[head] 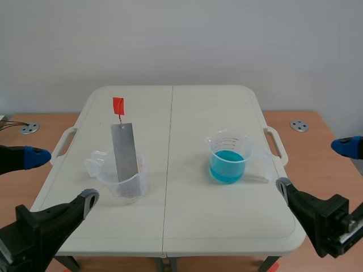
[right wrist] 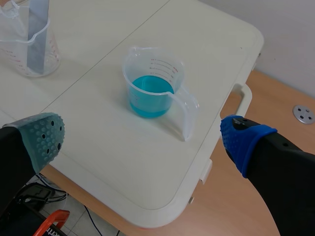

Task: Hold the metal plate by the orange handle, dip it into the blue solution, take it out and point at it, then put the plate back in the beaker on the left.
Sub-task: 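Lift the metal plate out of the left beaker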

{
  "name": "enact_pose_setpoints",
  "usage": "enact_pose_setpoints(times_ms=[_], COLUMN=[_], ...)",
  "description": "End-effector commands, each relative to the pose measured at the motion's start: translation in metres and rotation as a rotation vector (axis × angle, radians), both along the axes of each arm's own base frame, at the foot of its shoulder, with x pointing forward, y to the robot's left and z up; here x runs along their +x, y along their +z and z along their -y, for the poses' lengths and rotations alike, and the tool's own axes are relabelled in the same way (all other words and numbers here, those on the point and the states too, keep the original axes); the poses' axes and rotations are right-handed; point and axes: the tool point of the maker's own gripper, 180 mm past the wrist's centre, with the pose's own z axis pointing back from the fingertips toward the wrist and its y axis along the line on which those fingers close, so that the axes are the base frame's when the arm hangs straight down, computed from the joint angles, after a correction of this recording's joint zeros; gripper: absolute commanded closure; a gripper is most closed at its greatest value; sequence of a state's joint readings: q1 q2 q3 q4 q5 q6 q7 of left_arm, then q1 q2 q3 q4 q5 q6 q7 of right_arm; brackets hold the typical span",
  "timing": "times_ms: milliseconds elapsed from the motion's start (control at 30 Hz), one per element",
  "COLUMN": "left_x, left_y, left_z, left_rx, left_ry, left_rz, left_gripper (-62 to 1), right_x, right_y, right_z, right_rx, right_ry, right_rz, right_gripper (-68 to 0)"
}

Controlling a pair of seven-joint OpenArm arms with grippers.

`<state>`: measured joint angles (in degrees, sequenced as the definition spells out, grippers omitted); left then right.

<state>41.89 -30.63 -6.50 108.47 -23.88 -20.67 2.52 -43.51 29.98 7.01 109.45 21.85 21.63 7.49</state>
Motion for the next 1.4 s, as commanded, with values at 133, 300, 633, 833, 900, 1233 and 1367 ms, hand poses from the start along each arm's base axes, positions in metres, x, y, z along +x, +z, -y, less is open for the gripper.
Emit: enact_pose_setpoints(times_ms=[133, 300, 633, 833, 900, 1233, 1367], left_x=[0.001, 0.001, 0.001, 0.001, 0.001, -0.012, -0.033], left_y=[0.005, 0.005, 0.005, 0.005, 0.005, -0.007, -0.028], left_z=[0.003, 0.002, 0.002, 0.002, 0.002, 0.0, -0.008], left_rx=[-0.023, -0.023, -0.023, -0.019, -0.019, -0.007, 0.061], left_ry=[0.0, 0.0, 0.0, -0.001, -0.001, 0.009, 0.035], left_rz=[0.014, 0.014, 0.014, 0.016, 0.016, -0.038, -0.107], left_gripper=[-62.3, -62.3, -62.3, -30.5, -6.5, -1.9, -1.9], right_x=[0.005, 0.005, 0.005, 0.006, 0.006, 0.016, 0.023], right_y=[0.01, 0.01, 0.01, 0.013, 0.016, 0.028, 0.035], right_z=[-0.002, -0.002, -0.002, -0.003, -0.004, -0.009, -0.018], right_rx=[0.012, 0.012, 0.012, 0.022, 0.029, 0.047, 0.072], right_ry=[0.003, 0.003, 0.003, 0.006, 0.008, 0.032, 0.05], right_rz=[0.038, 0.038, 0.038, 0.055, 0.067, 0.114, 0.141], right_gripper=[-66.3, -66.3, -66.3, -66.3, -66.3, -66.3, -66.3])
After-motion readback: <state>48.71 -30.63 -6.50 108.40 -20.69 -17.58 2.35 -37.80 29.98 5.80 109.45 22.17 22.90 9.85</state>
